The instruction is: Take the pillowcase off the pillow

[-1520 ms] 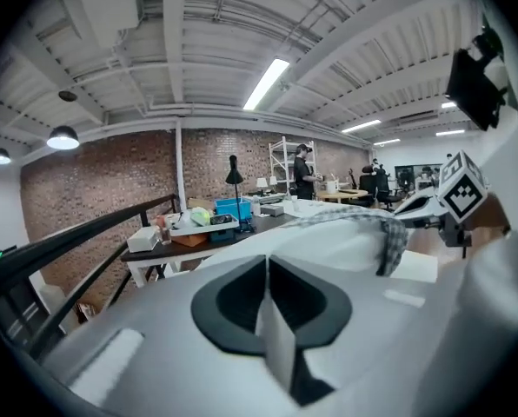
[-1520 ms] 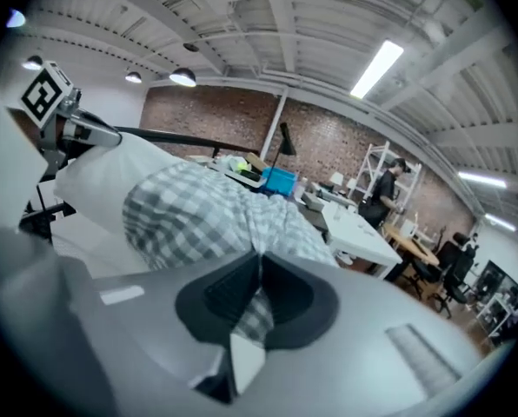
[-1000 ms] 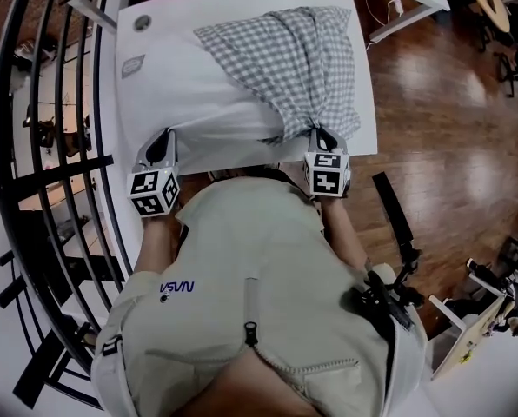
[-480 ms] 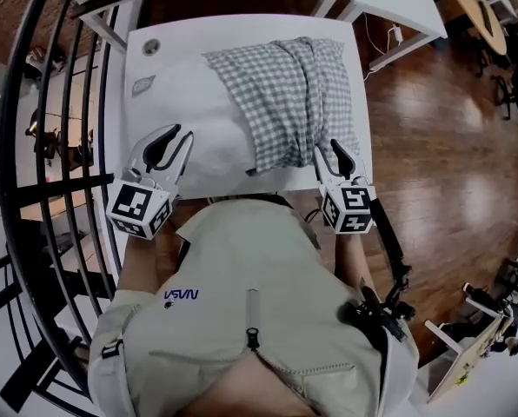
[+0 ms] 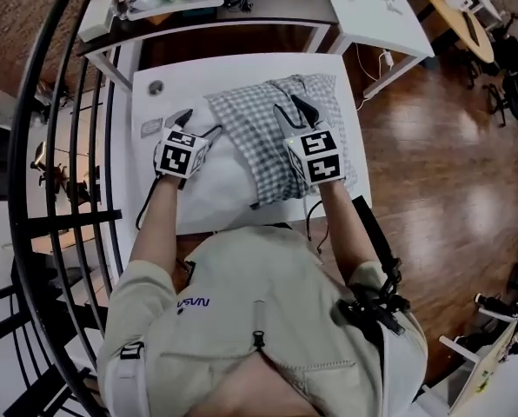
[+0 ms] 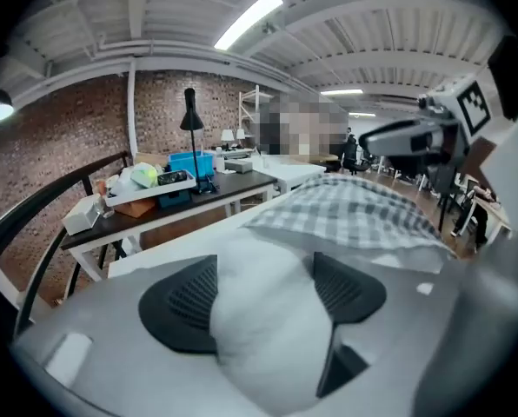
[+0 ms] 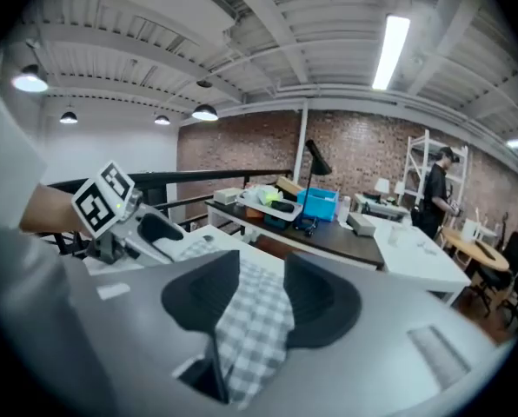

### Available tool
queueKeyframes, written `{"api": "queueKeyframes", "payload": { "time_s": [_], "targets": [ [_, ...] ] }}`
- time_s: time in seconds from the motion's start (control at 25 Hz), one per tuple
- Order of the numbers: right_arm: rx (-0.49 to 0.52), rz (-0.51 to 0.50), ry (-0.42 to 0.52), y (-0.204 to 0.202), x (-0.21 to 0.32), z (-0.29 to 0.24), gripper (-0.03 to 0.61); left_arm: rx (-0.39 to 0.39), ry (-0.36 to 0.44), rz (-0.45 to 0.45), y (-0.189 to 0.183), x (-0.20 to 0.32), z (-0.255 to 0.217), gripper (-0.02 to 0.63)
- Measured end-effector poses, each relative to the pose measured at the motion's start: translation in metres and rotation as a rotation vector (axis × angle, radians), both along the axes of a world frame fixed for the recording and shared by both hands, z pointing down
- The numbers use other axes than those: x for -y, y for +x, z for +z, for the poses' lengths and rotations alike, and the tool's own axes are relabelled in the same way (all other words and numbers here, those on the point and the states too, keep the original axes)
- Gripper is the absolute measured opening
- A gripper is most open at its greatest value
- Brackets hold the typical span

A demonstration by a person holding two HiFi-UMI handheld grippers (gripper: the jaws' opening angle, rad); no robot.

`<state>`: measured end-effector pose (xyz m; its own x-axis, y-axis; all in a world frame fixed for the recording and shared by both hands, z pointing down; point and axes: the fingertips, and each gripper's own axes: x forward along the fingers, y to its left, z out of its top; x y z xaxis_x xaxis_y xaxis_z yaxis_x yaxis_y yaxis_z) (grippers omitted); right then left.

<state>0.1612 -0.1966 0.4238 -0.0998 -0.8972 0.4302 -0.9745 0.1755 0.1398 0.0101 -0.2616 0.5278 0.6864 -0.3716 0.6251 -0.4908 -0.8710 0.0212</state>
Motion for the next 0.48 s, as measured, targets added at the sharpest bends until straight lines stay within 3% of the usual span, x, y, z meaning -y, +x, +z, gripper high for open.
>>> {"api": "queueKeyframes", "payload": {
  "time_s": [0.12, 0.28, 0.48],
  "targets": [
    [-0.007, -0.017, -0.044, -0.001, 0.037, 0.008, 0.160, 0.042, -0.006, 0.047, 0.007, -0.022, 0.011, 0.260],
    [-0.030, -0.051, -0.144, -0.012, 0.068, 0.032, 0.175, 0.060, 0.055, 0.113, 0.017, -0.057, 0.010, 0.103],
    [-0.120, -0.125, -0.342, -0.031, 0.077, 0.074, 0.196, 0.023, 0.136, 0.124, 0.013, -0.087, 0.001, 0.044]
  ]
}}
